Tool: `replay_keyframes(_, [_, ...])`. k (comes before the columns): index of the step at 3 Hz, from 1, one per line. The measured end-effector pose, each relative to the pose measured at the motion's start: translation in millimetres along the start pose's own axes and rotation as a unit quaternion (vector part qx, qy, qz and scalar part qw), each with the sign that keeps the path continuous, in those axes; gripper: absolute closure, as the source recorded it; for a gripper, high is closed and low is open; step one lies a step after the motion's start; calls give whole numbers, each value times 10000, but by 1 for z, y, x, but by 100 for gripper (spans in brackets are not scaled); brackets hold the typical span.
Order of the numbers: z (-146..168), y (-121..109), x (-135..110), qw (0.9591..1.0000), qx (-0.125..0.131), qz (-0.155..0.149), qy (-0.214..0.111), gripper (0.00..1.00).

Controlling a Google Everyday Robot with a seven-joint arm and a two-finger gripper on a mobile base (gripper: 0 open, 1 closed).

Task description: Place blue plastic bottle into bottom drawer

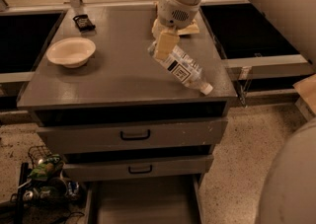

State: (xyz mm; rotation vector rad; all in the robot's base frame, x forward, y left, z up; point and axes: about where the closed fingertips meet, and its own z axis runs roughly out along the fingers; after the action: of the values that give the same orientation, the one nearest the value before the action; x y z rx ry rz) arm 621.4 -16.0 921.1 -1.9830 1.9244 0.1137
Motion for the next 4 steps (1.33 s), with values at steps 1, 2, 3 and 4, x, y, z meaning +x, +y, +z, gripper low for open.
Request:
replay_keyframes(1, [4, -1, 3, 10000, -33, 54, -13, 100])
replay_keyframes(2, [-13, -1, 2, 9998, 167, 75, -95, 100])
replay_keyframes(3, [-37, 2, -5, 9993, 316, -30, -177, 100])
replay_keyframes(4, [-62, 8, -11, 9986, 444, -157, -233, 100])
